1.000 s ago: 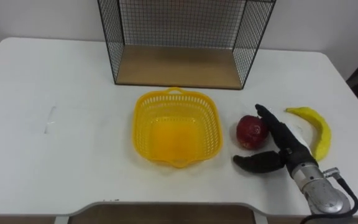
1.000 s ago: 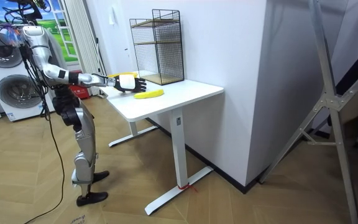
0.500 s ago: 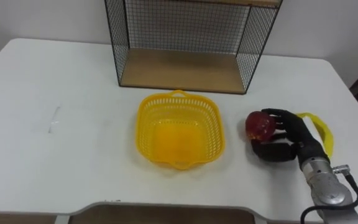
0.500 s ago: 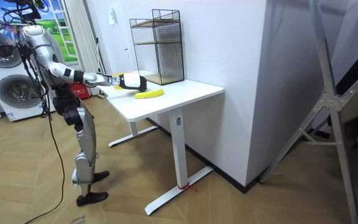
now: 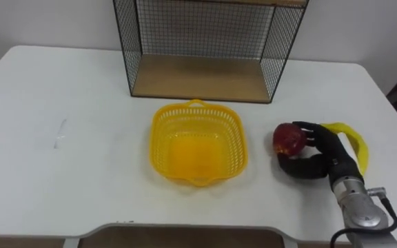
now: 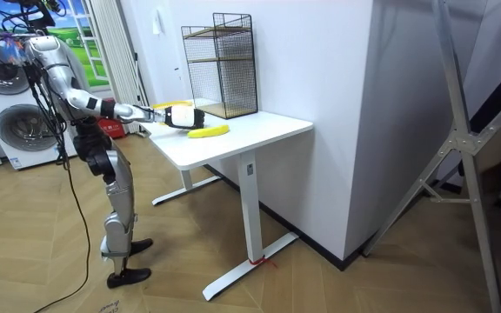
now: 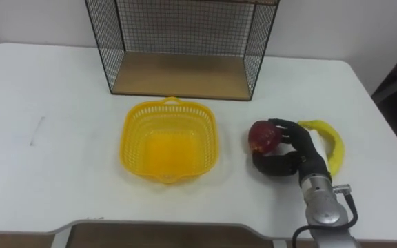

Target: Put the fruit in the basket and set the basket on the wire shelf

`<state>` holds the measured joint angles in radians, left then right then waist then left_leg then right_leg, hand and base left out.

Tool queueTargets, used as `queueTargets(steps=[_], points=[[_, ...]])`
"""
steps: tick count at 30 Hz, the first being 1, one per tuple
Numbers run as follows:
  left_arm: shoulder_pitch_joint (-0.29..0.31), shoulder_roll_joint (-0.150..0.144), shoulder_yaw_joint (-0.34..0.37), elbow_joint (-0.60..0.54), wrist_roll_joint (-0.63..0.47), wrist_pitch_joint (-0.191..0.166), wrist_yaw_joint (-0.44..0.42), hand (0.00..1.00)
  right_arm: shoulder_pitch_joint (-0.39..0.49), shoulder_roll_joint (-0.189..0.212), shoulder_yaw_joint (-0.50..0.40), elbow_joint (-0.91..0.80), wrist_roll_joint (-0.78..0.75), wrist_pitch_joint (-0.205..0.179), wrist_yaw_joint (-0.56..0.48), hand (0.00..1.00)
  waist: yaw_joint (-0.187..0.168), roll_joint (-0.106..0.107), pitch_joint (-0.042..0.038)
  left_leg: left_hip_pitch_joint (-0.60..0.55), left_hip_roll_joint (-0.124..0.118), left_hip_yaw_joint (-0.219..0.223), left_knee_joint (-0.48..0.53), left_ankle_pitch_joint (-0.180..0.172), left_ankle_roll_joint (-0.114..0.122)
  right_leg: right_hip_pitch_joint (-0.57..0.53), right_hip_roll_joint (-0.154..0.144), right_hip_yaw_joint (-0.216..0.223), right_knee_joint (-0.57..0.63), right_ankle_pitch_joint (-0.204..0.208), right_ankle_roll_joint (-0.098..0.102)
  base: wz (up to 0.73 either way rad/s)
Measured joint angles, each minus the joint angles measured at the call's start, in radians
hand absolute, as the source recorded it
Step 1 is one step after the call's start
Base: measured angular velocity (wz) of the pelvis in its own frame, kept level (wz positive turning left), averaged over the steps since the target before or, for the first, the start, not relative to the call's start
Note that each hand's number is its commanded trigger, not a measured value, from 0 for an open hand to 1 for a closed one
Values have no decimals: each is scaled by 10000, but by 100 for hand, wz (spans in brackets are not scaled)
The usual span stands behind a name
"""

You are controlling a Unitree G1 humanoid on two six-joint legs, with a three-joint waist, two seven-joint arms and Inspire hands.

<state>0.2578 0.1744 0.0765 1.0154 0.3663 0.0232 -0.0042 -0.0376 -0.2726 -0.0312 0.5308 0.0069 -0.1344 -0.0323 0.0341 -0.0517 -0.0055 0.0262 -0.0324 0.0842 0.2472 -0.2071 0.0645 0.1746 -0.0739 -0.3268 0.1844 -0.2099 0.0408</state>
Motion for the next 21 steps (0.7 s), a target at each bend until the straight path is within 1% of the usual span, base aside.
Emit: queueTargets(steps=[2, 3, 5, 8, 11, 15, 17, 21], points=[[9, -5, 5, 0, -2, 0, -49, 0, 10, -1, -3, -100, 339, 145, 3, 100, -14, -35, -27, -15, -3, -2, 20, 0, 1, 5, -3, -26, 0, 0, 0, 0], [9, -24, 36, 0, 1, -3, -79, 0, 41, -1, -10, -369, 448, 329, 1, 100, -13, -20, -24, -37, -4, -3, 50, 0, 2, -2, -2, -13, 0, 0, 0, 0], [17, -45, 79, 1, 6, -15, -94, 0, 95, 0, -16, -897, 534, 403, 3, 100, -27, 42, 10, -39, -6, -2, 50, 1, 3, -11, 0, 14, -4, 0, -1, 0], [108, -51, 379, 1, -2, -53, -97, 0, 306, -2, -54, -2215, 543, 401, -23, 100, -44, 121, -27, -32, 3, -2, 32, 2, 1, -11, 7, 23, -6, 0, 0, 0], [111, -72, 449, -15, 3, -69, -85, 0, 300, -2, -340, -3209, 521, 402, -114, 100, -39, 124, -29, -41, 2, -3, 44, 2, 1, -14, 4, 41, -2, 0, -1, 0], [140, -103, 442, -2, 0, -70, -81, 0, 260, -32, -631, -4818, 512, 391, -320, 100, -30, 103, -14, -66, 4, 2, 47, 1, 2, -65, 2, 20, 5, 0, -1, 0], [82, -102, 424, 154, -6, -99, -61, 0, 233, -48, -720, -5338, 508, 391, -450, 100, -18, 104, -14, -101, 7, 28, 41, 1, 2, -160, 2, 60, 14, 0, -1, -4], [70, -102, 366, 289, -8, -103, -62, 0, 234, -74, -679, -6202, -311, 296, -438, 100, -16, 90, 13, -213, 30, 130, 28, 1, 1, -276, 18, 239, 15, 1, -2, -9]])
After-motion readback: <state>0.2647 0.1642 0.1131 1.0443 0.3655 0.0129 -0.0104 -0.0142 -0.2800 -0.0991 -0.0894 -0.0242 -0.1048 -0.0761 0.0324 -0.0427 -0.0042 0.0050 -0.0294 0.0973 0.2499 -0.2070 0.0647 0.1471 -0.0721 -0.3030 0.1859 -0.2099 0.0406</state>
